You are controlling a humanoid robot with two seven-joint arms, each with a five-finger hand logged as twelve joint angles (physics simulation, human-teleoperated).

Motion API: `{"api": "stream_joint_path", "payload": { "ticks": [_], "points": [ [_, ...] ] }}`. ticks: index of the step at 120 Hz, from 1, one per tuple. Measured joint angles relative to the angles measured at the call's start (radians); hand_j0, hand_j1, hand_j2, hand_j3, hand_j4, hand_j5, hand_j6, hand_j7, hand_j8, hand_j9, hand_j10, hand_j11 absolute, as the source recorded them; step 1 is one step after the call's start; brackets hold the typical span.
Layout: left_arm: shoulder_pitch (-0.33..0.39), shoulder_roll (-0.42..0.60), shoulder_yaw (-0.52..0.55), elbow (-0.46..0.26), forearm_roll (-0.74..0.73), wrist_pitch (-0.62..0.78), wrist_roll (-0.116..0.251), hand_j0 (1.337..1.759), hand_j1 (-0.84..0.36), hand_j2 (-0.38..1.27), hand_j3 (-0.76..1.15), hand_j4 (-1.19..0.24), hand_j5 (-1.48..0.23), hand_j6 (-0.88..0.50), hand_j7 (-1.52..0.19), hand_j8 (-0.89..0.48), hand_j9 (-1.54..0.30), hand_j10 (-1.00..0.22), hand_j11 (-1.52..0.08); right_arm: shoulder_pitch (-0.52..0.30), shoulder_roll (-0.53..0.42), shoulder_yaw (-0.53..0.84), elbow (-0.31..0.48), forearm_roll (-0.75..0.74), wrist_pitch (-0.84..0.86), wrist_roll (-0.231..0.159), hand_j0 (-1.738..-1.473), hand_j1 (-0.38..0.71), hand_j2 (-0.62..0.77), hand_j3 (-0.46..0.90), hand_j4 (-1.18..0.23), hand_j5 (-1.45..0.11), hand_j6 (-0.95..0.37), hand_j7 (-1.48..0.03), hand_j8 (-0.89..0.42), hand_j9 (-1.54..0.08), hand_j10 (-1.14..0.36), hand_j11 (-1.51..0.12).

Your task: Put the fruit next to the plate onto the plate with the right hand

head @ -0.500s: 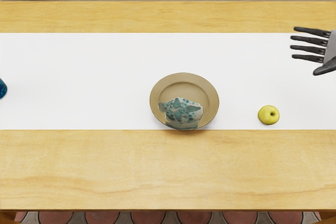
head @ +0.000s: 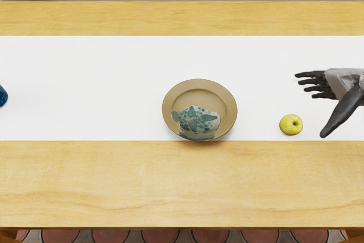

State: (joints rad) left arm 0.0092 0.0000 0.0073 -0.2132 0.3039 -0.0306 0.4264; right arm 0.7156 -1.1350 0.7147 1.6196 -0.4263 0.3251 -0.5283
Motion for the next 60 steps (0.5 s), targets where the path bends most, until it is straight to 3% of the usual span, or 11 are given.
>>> {"api": "stream_joint_path", "payload": {
  "ticks": [8, 20, 38, 60],
  "points": [
    [0.0, 0.0, 0.0, 0.0, 0.0, 0.0, 0.0, 1.658, 0.35, 0.0, 0.0, 0.0, 0.0, 0.0, 0.0, 0.0, 0.0, 0.0, 0.0, 0.003, 0.017, -0.024, 0.052, -0.091, -0.138, -0.037, -1.658, -0.32, 0.0, 0.0, -0.03, -0.03, -0.03, -0.03, -0.03, -0.03, -0.03, -0.03],
    [0.0, 0.0, 0.0, 0.0, 0.0, 0.0, 0.0, 1.658, 0.35, 0.0, 0.0, 0.0, 0.0, 0.0, 0.0, 0.0, 0.0, 0.0, 0.0, 0.017, 0.14, -0.049, 0.078, -0.302, -0.241, -0.065, -1.658, -0.32, 0.0, 0.0, -0.03, -0.04, -0.03, -0.04, -0.03, -0.04, -0.03, -0.04],
    [0.0, 0.0, 0.0, 0.0, 0.0, 0.0, 0.0, 1.658, 0.35, 0.0, 0.0, 0.0, 0.0, 0.0, 0.0, 0.0, 0.0, 0.0, 0.0, 0.022, 0.227, -0.154, 0.085, -0.487, -0.477, -0.078, -1.658, -0.32, 0.0, 0.0, -0.03, -0.04, -0.03, -0.04, -0.03, -0.04, -0.03, -0.04],
    [0.0, 0.0, 0.0, 0.0, 0.0, 0.0, 0.0, 1.658, 0.35, 0.0, 0.0, 0.0, 0.0, 0.0, 0.0, 0.0, 0.0, 0.0, 0.0, 0.013, 0.314, -0.269, 0.063, -0.595, -0.686, -0.082, -1.658, -0.32, 0.0, 0.0, -0.03, -0.04, -0.04, -0.04, -0.03, -0.04, -0.03, -0.04]
  ]
}}
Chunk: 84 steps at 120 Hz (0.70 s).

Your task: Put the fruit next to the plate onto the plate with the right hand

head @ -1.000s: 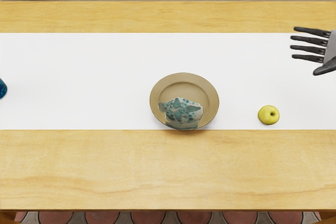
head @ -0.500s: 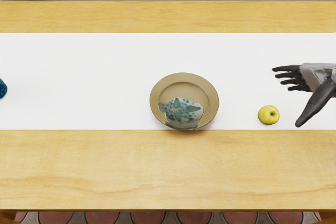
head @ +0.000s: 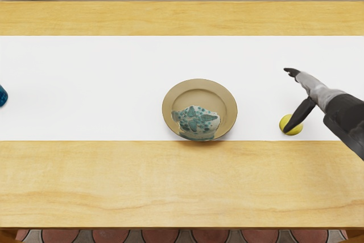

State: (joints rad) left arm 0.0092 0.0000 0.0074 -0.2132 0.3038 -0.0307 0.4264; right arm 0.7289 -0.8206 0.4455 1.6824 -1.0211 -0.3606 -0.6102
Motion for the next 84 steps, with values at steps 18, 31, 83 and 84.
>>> {"api": "stream_joint_path", "payload": {
  "ticks": [18, 31, 83, 84],
  "points": [
    [0.0, 0.0, 0.0, 0.0, 0.0, 0.0, 0.0, 1.658, 0.35, 0.0, 0.0, 0.0, 0.0, 0.0, 0.0, 0.0, 0.0, 0.0, 0.0, -0.012, 0.037, -0.065, -0.029, -0.056, -0.116, -0.001, -1.658, -0.32, 0.0, 0.0, -0.03, -0.04, -0.03, -0.04, -0.03, -0.04, -0.03, -0.04],
    [0.0, 0.0, 0.0, 0.0, 0.0, 0.0, 0.0, 1.658, 0.35, 0.0, 0.0, 0.0, 0.0, 0.0, 0.0, 0.0, 0.0, 0.0, 0.0, -0.016, 0.058, -0.104, -0.051, -0.067, -0.14, -0.001, -1.658, -0.31, 0.0, 0.0, -0.04, -0.05, -0.04, -0.05, -0.04, -0.05, -0.04, -0.05],
    [0.0, 0.0, 0.0, 0.0, 0.0, 0.0, 0.0, 1.658, 0.35, 0.0, 0.0, 0.0, 0.0, 0.0, 0.0, 0.0, 0.0, 0.0, 0.0, -0.029, 0.053, -0.14, -0.067, -0.072, -0.152, -0.001, -1.657, -0.01, -0.07, 0.0, -0.3, -0.4, -0.31, -0.39, -0.3, -0.4, -0.3, -0.4],
    [0.0, 0.0, 0.0, 0.0, 0.0, 0.0, 0.0, 1.658, 0.35, 0.0, 0.0, 0.0, 0.0, 0.0, 0.0, 0.0, 0.0, 0.0, 0.0, -0.029, 0.052, -0.14, -0.067, -0.072, -0.152, -0.001, -1.657, -0.01, -0.07, 0.0, -0.31, -0.4, -0.31, -0.4, -0.31, -0.4, -0.31, -0.4]
  ]
}}
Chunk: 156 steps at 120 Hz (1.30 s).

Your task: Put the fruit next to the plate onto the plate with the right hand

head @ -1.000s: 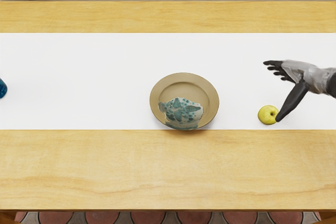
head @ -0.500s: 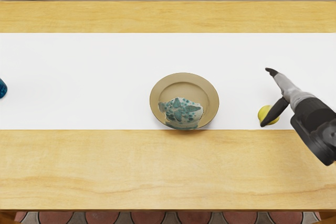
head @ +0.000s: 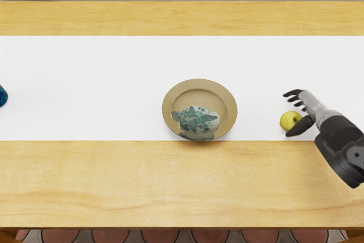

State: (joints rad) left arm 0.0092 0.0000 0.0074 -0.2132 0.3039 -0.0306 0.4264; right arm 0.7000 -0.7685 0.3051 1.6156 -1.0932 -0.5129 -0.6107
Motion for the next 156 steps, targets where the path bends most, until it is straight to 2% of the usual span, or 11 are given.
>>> {"api": "stream_joint_path", "payload": {
  "ticks": [26, 56, 83, 97, 116, 132, 156],
  "points": [
    [0.0, 0.0, 0.0, 0.0, 0.0, 0.0, 0.0, 1.658, 0.35, 0.0, 0.0, 0.0, 0.0, 0.0, 0.0, 0.0, 0.0, 0.0, 0.0, 0.002, -0.008, 0.006, 0.001, 0.001, 0.004, 0.0, -1.657, 0.11, -0.05, 0.0, -0.4, -0.53, -0.41, -0.52, -0.4, -0.53, -0.4, -0.53],
    [0.0, 0.0, 0.0, 0.0, 0.0, 0.0, 0.0, 1.658, 0.35, 0.0, 0.0, 0.0, 0.0, 0.0, 0.0, 0.0, 0.0, 0.0, 0.0, 0.0, -0.002, 0.01, 0.002, 0.005, 0.006, 0.0, -1.657, 0.2, -0.05, 0.0, -0.48, -0.62, -0.46, -0.62, -0.47, -0.62, -0.48, -0.62],
    [0.0, 0.0, 0.0, 0.0, 0.0, 0.0, 0.0, 1.658, 0.35, 0.0, 0.0, 0.0, 0.0, 0.0, 0.0, 0.0, 0.0, 0.0, 0.0, 0.0, 0.001, 0.011, 0.004, 0.007, 0.007, 0.0, -1.655, 0.23, 0.13, 0.0, -0.59, -0.75, -0.44, -0.76, -0.47, -0.76, -0.58, -0.76],
    [0.0, 0.0, 0.0, 0.0, 0.0, 0.0, 0.0, 1.658, 0.35, 0.0, 0.0, 0.0, 0.0, 0.0, 0.0, 0.0, 0.0, 0.0, 0.0, -0.001, 0.01, 0.011, 0.003, 0.008, 0.007, 0.0, -1.653, 0.23, 0.15, 0.0, -0.62, -0.78, -0.46, -0.8, -0.47, -0.8, -0.61, -0.8],
    [0.0, 0.0, 0.0, 0.0, 0.0, 0.0, 0.0, 1.658, 0.35, 0.0, 0.0, 0.0, 0.0, 0.0, 0.0, 0.0, 0.0, 0.0, 0.0, -0.001, 0.018, 0.01, 0.002, 0.01, 0.005, -0.001, -1.649, 0.22, 0.1, 0.0, -0.66, -0.78, -0.44, -0.82, -0.46, -0.8, -0.64, -0.8],
    [0.0, 0.0, 0.0, 0.0, 0.0, 0.0, 0.0, 1.658, 0.35, 0.0, 0.0, 0.0, 0.0, 0.0, 0.0, 0.0, 0.0, 0.0, 0.0, 0.0, 0.022, 0.012, 0.002, 0.014, 0.008, -0.001, -1.651, 0.24, 0.15, 0.0, -0.65, -0.8, -0.44, -0.82, -0.44, -0.82, -0.64, -0.82],
    [0.0, 0.0, 0.0, 0.0, 0.0, 0.0, 0.0, 1.658, 0.35, 0.0, 0.0, 0.0, 0.0, 0.0, 0.0, 0.0, 0.0, 0.0, 0.0, 0.001, 0.027, 0.126, 0.003, 0.017, 0.009, 0.0, -1.654, 0.26, 0.2, 0.0, -0.64, -0.84, -0.42, -0.84, -0.42, -0.84, -0.65, -0.84]
  ]
}}
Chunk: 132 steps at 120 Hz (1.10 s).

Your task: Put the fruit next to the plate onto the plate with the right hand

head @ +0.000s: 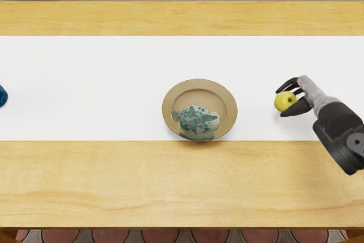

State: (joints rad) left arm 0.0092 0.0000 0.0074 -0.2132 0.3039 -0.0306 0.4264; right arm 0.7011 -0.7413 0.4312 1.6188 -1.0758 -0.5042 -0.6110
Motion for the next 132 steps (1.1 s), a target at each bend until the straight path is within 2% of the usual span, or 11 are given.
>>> {"api": "stream_joint_path", "payload": {
  "ticks": [38, 80, 105, 108, 121, 128, 130, 131, 132],
  "points": [
    [0.0, 0.0, 0.0, 0.0, 0.0, 0.0, 0.0, 1.658, 0.35, 0.0, 0.0, 0.0, 0.0, 0.0, 0.0, 0.0, 0.0, 0.0, 0.0, 0.004, 0.042, 0.075, 0.004, -0.001, 0.002, 0.0, -1.655, 0.27, 0.19, 0.0, -0.63, -0.84, -0.41, -0.83, -0.41, -0.83, -0.64, -0.83],
    [0.0, 0.0, 0.0, 0.0, 0.0, 0.0, 0.0, 1.658, 0.35, 0.0, 0.0, 0.0, 0.0, 0.0, 0.0, 0.0, 0.0, 0.0, 0.0, 0.024, 0.254, 0.075, 0.014, 0.001, 0.045, 0.0, -1.657, 0.26, 0.21, 0.0, -0.61, -0.82, -0.44, -0.8, -0.43, -0.81, -0.61, -0.81],
    [0.0, 0.0, 0.0, 0.0, 0.0, 0.0, 0.0, 1.658, 0.35, 0.0, 0.0, 0.0, 0.0, 0.0, 0.0, 0.0, 0.0, 0.0, 0.0, 0.019, 0.388, 0.053, -0.055, 0.002, 0.048, 0.0, -1.658, 0.27, 0.25, 0.0, -0.6, -0.82, -0.45, -0.8, -0.43, -0.8, -0.61, -0.8],
    [0.0, 0.0, 0.0, 0.0, 0.0, 0.0, 0.0, 1.658, 0.35, 0.0, 0.0, 0.0, 0.0, 0.0, 0.0, 0.0, 0.0, 0.0, 0.0, 0.019, 0.396, 0.049, -0.062, 0.001, 0.048, 0.0, -1.658, 0.25, 0.22, 0.0, -0.58, -0.78, -0.43, -0.76, -0.42, -0.77, -0.58, -0.76],
    [0.0, 0.0, 0.0, 0.0, 0.0, 0.0, 0.0, 1.658, 0.35, 0.0, 0.0, 0.0, 0.0, 0.0, 0.0, 0.0, 0.0, 0.0, 0.0, 0.022, 0.404, 0.048, -0.07, -0.003, 0.046, 0.0, -1.658, 0.02, 0.13, 0.0, -0.35, -0.48, -0.27, -0.47, -0.26, -0.47, -0.36, -0.47],
    [0.0, 0.0, 0.0, 0.0, 0.0, 0.0, 0.0, 1.658, 0.35, 0.0, 0.0, 0.0, 0.0, 0.0, 0.0, 0.0, 0.0, 0.0, 0.0, 0.023, 0.391, 0.059, -0.056, -0.004, 0.047, 0.0, -1.658, -0.07, 0.1, 0.0, -0.27, -0.37, -0.21, -0.36, -0.2, -0.36, -0.27, -0.36],
    [0.0, 0.0, 0.0, 0.0, 0.0, 0.0, 0.0, 1.658, 0.35, 0.0, 0.0, 0.0, 0.0, 0.0, 0.0, 0.0, 0.0, 0.0, 0.0, 0.023, 0.384, 0.063, -0.05, -0.004, 0.047, 0.0, -1.658, -0.09, 0.09, 0.0, -0.25, -0.34, -0.19, -0.33, -0.19, -0.33, -0.28, -0.28],
    [0.0, 0.0, 0.0, 0.0, 0.0, 0.0, 0.0, 1.658, 0.35, 0.0, 0.0, 0.0, 0.0, 0.0, 0.0, 0.0, 0.0, 0.0, 0.0, 0.023, 0.381, 0.064, -0.047, -0.004, 0.047, 0.0, -1.658, -0.09, 0.09, 0.0, -0.24, -0.33, -0.19, -0.32, -0.18, -0.32, -0.27, -0.28],
    [0.0, 0.0, 0.0, 0.0, 0.0, 0.0, 0.0, 1.658, 0.35, 0.0, 0.0, 0.0, 0.0, 0.0, 0.0, 0.0, 0.0, 0.0, 0.0, 0.023, 0.377, 0.066, -0.044, -0.005, 0.048, -0.001, -1.658, -0.1, 0.08, 0.0, -0.24, -0.31, -0.18, -0.31, -0.18, -0.31, -0.26, -0.39]
  ]
}}
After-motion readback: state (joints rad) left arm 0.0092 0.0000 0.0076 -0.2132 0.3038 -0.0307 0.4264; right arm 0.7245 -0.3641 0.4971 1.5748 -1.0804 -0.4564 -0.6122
